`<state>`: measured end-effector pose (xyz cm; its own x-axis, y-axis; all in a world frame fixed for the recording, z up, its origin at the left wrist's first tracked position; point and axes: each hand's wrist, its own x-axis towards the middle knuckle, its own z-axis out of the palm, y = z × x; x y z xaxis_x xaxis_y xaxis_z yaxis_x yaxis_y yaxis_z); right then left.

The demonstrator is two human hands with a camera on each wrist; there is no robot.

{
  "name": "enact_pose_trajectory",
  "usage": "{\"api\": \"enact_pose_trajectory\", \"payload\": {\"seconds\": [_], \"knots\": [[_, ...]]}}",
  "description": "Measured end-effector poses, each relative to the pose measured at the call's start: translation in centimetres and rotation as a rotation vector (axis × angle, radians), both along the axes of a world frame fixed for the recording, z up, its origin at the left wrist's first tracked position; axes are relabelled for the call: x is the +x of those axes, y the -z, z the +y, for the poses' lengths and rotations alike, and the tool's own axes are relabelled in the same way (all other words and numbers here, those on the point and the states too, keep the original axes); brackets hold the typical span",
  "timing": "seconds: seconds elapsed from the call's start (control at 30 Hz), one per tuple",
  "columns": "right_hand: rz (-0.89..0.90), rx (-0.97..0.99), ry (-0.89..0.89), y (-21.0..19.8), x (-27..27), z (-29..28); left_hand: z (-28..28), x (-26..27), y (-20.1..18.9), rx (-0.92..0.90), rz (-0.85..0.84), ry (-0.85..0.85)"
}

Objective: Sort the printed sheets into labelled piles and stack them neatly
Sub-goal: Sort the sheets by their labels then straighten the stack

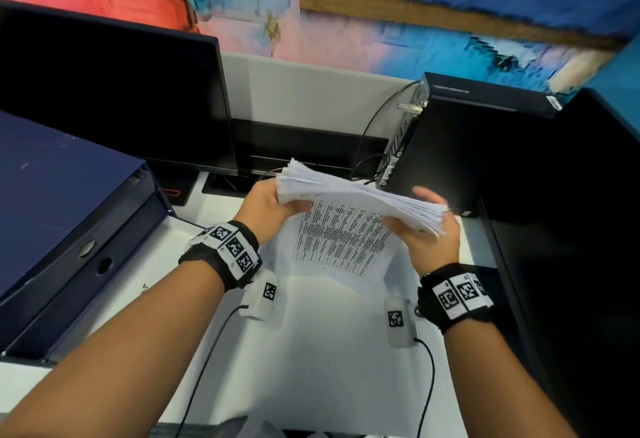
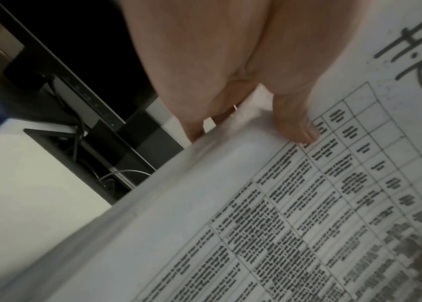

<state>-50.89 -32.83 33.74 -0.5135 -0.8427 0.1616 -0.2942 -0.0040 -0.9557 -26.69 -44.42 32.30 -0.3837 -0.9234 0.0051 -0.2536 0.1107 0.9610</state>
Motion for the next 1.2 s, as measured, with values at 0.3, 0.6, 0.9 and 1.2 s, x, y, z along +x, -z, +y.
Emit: {"api": "enact_pose_trajectory", "payload": {"seconds": [0.3,0.6,0.9,1.2], "knots": [[0.155,-0.091,0.051,-2.2,1.6,1.2,2.5,-0.9,-2.8,-0.187,0.181,-0.176],[-0.144,0.011,0.066,0.9,3.2,1.0,3.1,-0.7,0.9,0.014,0.115,-0.16],[-0.169,-0.222,0.169,-2.3,4.7,0.3,3.9,-1.1,-3.8,-0.239,0.302,-0.303],[-0.053,-0.254,0.272,-3.3,4.8,-0.6,2.6,-2.1,-5.2,-0.339,0.197,-0.398]]}}
